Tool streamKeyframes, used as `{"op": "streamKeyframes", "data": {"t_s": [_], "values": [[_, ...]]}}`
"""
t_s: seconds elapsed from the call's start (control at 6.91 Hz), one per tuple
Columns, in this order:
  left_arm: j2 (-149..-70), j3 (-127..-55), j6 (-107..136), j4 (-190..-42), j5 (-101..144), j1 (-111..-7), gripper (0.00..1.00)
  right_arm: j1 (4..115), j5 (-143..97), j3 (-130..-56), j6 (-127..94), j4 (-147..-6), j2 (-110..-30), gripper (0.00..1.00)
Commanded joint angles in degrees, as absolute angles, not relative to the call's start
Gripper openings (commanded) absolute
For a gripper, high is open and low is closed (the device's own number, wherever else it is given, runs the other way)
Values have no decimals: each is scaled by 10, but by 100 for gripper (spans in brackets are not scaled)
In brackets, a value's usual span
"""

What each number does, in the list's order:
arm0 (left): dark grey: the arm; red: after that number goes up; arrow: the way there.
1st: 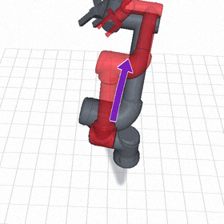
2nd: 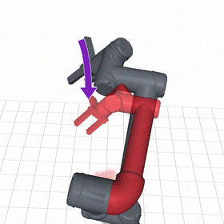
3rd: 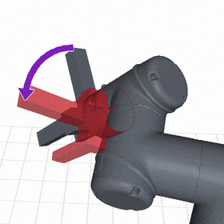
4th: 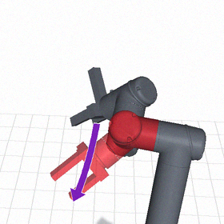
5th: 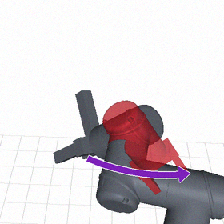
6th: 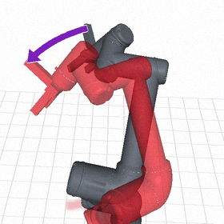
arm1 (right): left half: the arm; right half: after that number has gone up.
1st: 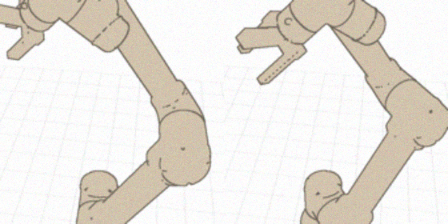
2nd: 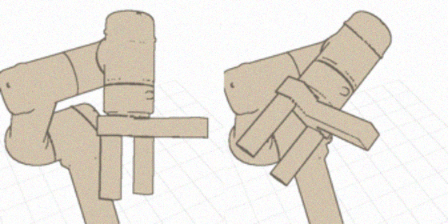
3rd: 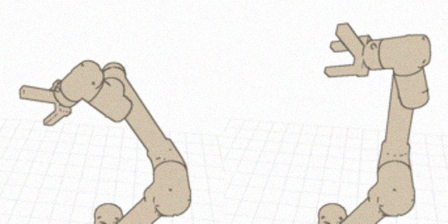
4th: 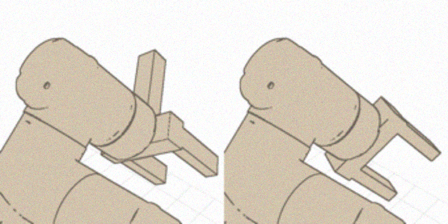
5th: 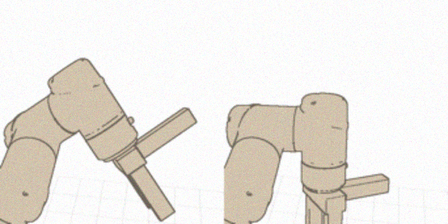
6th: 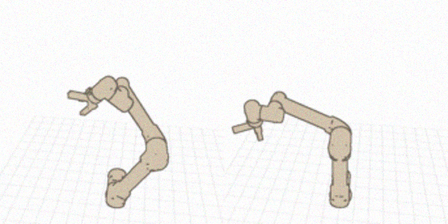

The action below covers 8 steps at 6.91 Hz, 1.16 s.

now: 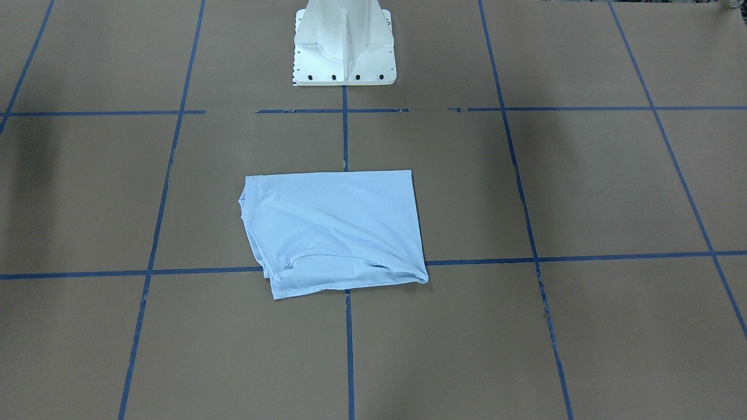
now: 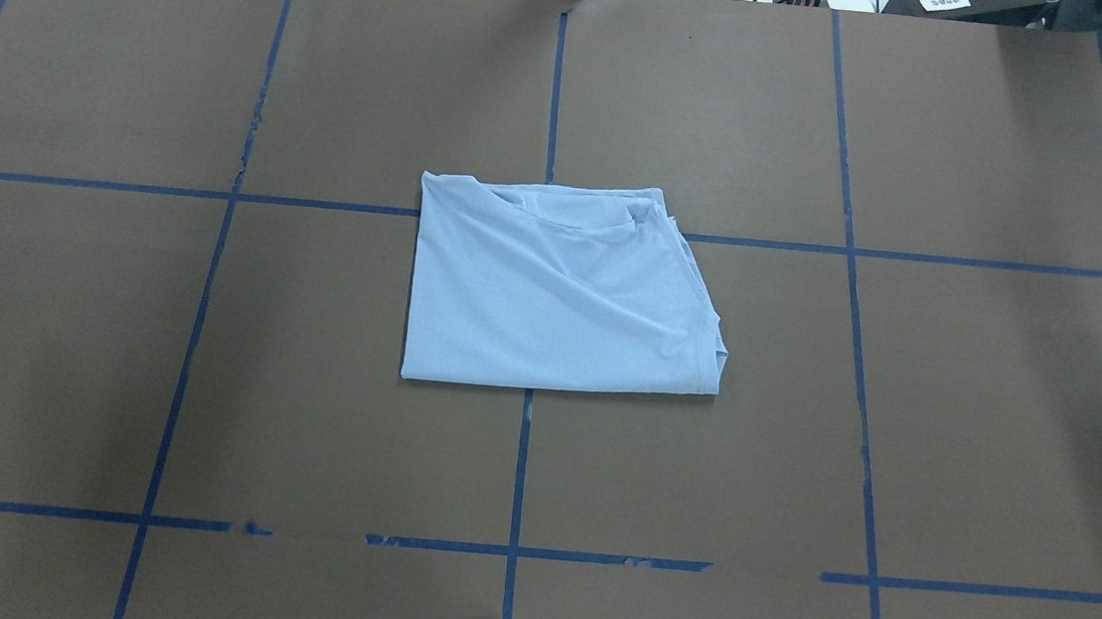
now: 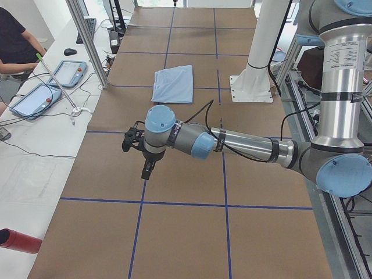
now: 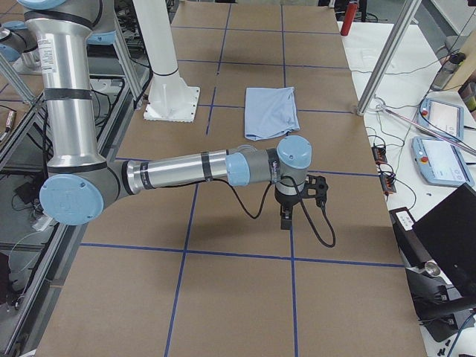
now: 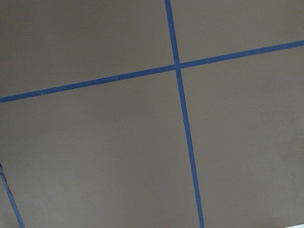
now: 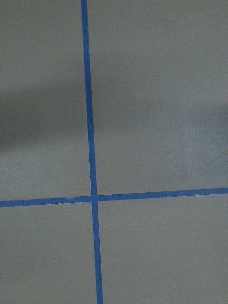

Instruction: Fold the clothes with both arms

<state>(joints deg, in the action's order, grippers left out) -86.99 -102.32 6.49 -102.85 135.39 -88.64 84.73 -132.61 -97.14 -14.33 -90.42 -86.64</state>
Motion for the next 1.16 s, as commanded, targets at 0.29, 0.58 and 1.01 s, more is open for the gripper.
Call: {"op": "streamKeyframes", "data": {"t_s": [0.29,0.58,1.01], "values": [[-832,-1030,57,-966,1347,-888,100,828,-1316,-950,-143,-904,-882,100],[-822,-1019,62,-963,1353,-884,100,828,-1318,-946,-142,-904,-880,100],[-783,-1022,55,-966,1348,-885,100,828,-1361,-951,-142,-904,-879,100]]}}
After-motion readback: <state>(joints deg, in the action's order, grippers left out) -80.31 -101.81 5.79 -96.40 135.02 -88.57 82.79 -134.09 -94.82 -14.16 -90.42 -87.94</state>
